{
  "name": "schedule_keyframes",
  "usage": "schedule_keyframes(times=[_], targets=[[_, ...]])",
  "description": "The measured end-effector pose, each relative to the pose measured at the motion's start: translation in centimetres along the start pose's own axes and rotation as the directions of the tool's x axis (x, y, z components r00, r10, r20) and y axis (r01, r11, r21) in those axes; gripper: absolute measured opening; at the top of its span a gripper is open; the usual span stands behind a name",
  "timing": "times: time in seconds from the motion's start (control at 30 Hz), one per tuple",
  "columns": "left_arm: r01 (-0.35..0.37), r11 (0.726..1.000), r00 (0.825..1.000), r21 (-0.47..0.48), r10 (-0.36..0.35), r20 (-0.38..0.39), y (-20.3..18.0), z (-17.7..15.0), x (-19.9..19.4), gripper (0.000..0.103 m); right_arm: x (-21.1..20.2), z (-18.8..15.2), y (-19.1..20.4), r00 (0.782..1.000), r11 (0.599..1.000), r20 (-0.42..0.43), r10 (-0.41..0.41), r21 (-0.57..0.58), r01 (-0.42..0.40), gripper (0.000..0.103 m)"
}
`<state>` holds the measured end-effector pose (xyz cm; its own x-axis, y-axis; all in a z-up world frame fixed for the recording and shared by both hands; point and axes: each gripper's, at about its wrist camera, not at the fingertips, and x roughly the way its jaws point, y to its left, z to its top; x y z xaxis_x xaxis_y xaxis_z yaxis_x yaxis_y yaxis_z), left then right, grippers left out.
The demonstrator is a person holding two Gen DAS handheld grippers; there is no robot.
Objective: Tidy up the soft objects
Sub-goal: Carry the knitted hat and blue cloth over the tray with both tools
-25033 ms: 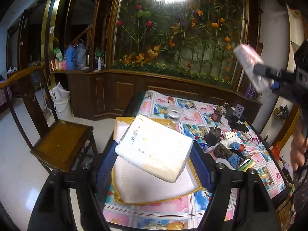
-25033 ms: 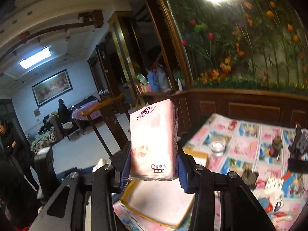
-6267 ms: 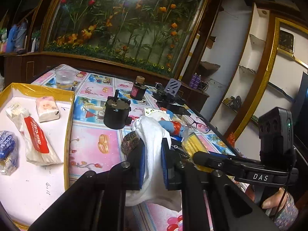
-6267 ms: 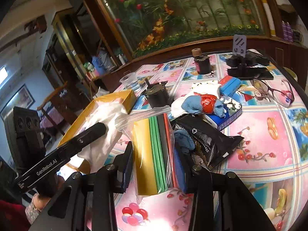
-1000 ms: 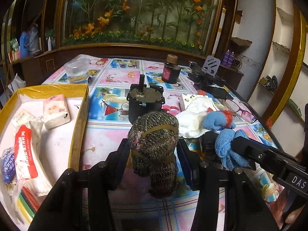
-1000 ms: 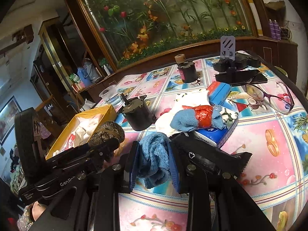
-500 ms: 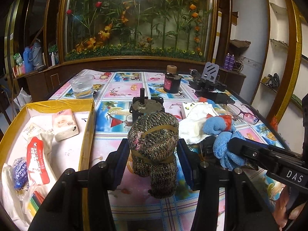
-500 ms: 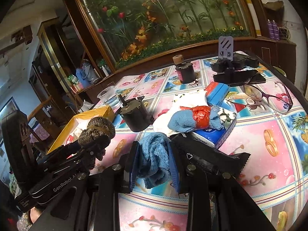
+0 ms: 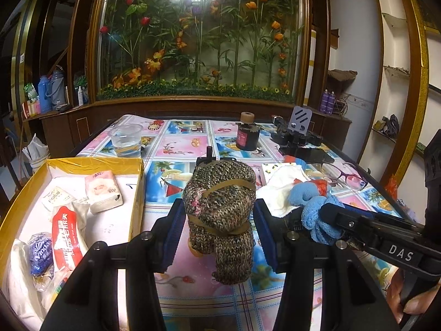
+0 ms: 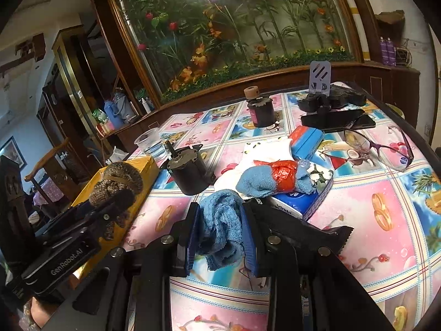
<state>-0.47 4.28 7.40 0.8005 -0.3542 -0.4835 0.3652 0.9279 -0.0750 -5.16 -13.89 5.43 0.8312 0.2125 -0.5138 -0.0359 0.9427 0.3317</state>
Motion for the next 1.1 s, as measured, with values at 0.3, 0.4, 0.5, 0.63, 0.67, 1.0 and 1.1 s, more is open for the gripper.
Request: schedule_keyframes(times=[0.3, 0.4, 0.5, 0.63, 0.67, 1.0, 1.1], targets=[[0.001, 0.999, 0.998, -0.046, 0.002, 0.063, 1.5, 0.2, -1.9, 0.050, 1.1, 0.3, 2.4, 1.000, 1.000, 0.020, 0.022, 0.007, -0.022, 0.032], [0.008, 0.996, 0.995, -0.088, 0.001, 0.096, 3.0, 0.5, -2.9, 0.050, 1.6, 0.4, 4.5, 0.998, 0.999, 0.036, 0.042, -0.020, -0.041, 0.032], [-0.004, 0.989, 0.987, -0.147, 0.027, 0.159, 5.3, 0.7, -4.5, 0.050, 2.6, 0.5, 6.6, 0.997, 0.997, 0.035, 0.068, -0.037, -0.067, 0.032], [-0.040, 0.970, 0.979, -0.238, 0.086, 0.184, 9.3, 0.8, -5.8, 0.050, 3.9, 0.7, 10.3, 0.994, 0.991, 0.033, 0.103, -0.087, -0.100, 0.032], [-0.061, 0.965, 0.979, -0.256, 0.107, 0.172, 10.3, 0.8, -5.8, 0.050, 4.3, 0.8, 11.2, 0.992, 0.988, 0.028, 0.123, -0.094, -0.120, 0.032], [-0.254, 0.864, 0.965, -0.435, 0.258, -0.051, 20.2, 0.2, -4.6, 0.050, 10.1, 0.6, 20.1, 0.967, 0.956, -0.099, 0.233, -0.157, -0.247, 0.032], [-0.228, 0.842, 0.973, -0.488, 0.205, -0.101, 22.0, -0.5, -4.0, 0.050, 11.9, -0.4, 21.6, 0.964, 0.955, -0.154, 0.217, -0.173, -0.243, 0.032]])
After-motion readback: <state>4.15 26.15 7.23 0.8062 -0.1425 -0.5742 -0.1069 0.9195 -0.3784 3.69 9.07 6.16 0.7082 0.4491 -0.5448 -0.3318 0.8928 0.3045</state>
